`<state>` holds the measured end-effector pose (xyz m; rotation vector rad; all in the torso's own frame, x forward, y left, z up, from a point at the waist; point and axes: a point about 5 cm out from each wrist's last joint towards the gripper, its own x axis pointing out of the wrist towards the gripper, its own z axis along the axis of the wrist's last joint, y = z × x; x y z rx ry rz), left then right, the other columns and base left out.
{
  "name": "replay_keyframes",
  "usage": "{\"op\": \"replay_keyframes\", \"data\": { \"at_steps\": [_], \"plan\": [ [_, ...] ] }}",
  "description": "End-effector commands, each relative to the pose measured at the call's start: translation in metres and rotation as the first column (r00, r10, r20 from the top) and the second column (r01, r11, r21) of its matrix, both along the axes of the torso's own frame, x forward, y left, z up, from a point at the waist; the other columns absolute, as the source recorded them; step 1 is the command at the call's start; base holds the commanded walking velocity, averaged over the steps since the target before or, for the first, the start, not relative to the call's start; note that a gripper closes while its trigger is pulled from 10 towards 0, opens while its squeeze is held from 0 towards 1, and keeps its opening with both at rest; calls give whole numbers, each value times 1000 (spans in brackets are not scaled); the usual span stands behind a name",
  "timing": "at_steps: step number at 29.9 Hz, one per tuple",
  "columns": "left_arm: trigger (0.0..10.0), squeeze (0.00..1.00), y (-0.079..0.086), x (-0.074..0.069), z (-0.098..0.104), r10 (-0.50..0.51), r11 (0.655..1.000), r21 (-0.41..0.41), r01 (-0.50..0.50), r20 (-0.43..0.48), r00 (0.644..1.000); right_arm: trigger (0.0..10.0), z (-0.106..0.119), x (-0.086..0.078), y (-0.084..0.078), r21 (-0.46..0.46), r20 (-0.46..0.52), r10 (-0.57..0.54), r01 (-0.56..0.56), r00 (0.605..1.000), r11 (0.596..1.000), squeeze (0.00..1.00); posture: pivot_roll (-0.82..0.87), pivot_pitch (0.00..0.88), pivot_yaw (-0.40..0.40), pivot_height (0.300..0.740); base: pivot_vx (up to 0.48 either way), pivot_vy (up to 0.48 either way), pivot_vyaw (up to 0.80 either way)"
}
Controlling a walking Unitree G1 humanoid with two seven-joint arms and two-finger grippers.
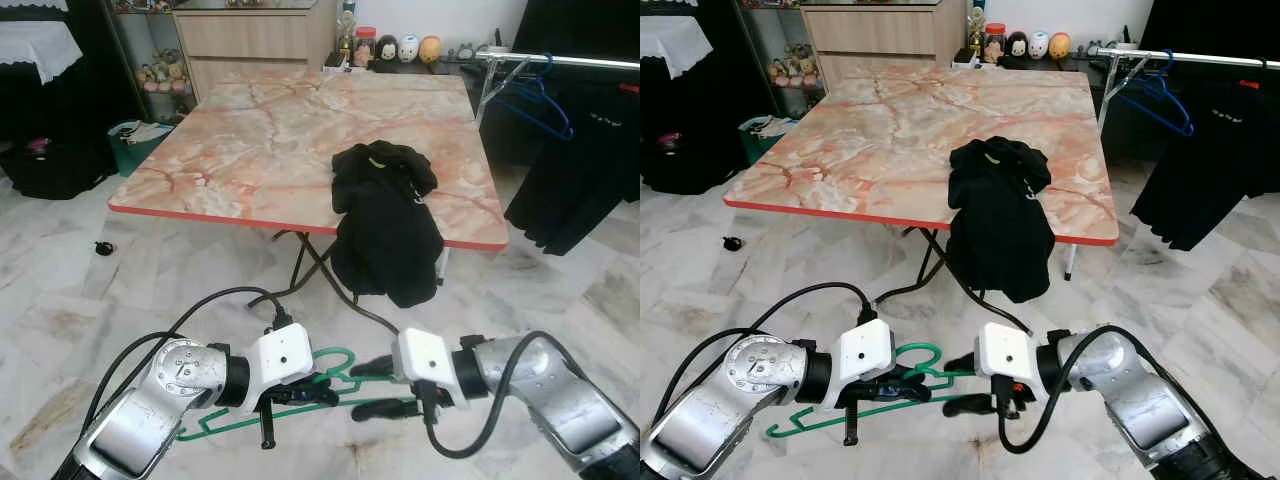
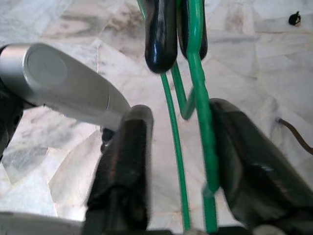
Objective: Hang hanger
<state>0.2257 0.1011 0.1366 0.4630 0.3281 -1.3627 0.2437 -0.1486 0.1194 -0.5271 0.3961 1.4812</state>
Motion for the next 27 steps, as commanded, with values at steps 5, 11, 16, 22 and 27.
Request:
{"op": "replay_keyframes", "data": {
  "at_steps": [5,11,16,22,27],
  "plan": [
    [10000,0,1,1,8,-10,1000,7,10,29,1000,0,-4,4,-4,-32,7,-9,10,1000,999,0,89,0,40,740,0,0,0],
    [10000,0,2,0,9,-8,1000,13,8,27,1000,0,-5,8,-3,-34,17,-19,20,1000,999,0,94,0,41,740,0,0,0],
    [10000,0,2,0,9,-10,1000,16,10,23,1000,0,-5,8,1,-7,17,-18,18,1000,1000,0,93,0,41,740,0,0,0],
    [10000,0,2,0,9,-13,1000,19,13,25,1000,0,-6,7,3,1,13,-16,16,1000,1000,0,93,0,42,740,0,0,0],
    [10000,0,2,2,9,-9,999,31,7,51,999,0,-7,7,3,2,11,-13,13,1000,1000,0,94,0,42,740,0,0,0]
  ]
}}
